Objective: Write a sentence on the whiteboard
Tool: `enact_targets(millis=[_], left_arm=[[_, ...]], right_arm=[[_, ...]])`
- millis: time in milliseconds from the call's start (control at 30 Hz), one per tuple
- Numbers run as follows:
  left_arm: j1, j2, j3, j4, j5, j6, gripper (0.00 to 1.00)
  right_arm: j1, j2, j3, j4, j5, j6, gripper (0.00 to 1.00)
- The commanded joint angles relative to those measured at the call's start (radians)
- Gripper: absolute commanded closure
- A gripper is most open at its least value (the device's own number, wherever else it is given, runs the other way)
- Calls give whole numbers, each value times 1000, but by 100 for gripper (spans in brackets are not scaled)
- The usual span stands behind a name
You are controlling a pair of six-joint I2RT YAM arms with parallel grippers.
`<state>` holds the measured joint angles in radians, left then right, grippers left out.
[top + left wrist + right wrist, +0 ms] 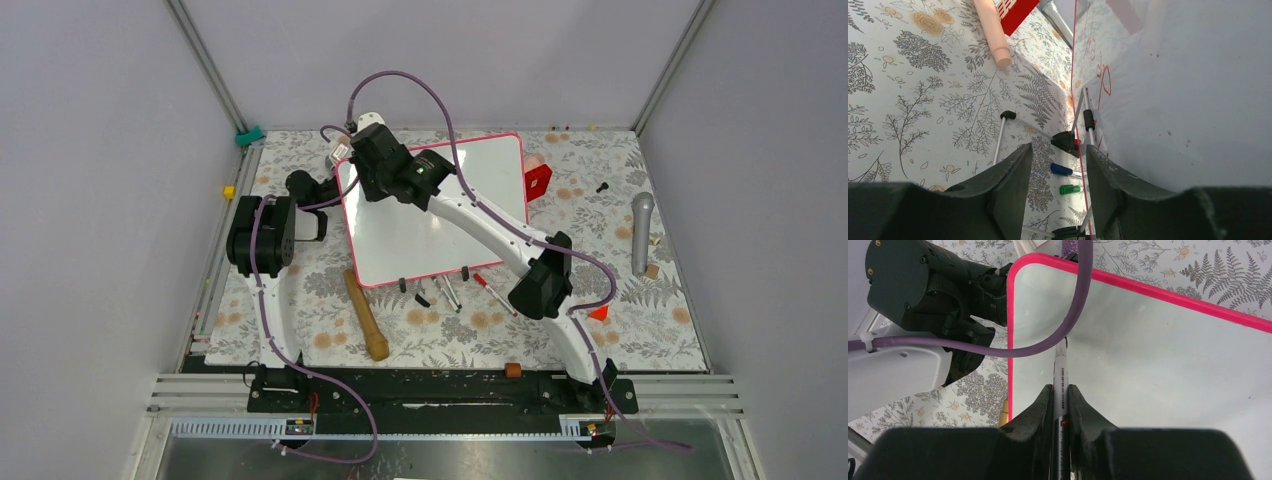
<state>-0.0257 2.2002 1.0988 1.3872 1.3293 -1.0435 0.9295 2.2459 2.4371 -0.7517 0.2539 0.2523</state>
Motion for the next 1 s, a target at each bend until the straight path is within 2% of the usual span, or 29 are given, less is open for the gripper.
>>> enact_targets(millis=[0, 600, 967], left_arm=[[-5, -34, 8, 76, 24, 14, 55], [-5, -33, 9, 75, 24, 13, 55], [-5, -34, 12, 75, 25, 13, 55]], right_arm=[[0, 3, 48, 4, 42, -20, 100], [0, -13, 34, -39, 165, -60, 100], [-2, -51, 33, -9, 157, -76, 100]])
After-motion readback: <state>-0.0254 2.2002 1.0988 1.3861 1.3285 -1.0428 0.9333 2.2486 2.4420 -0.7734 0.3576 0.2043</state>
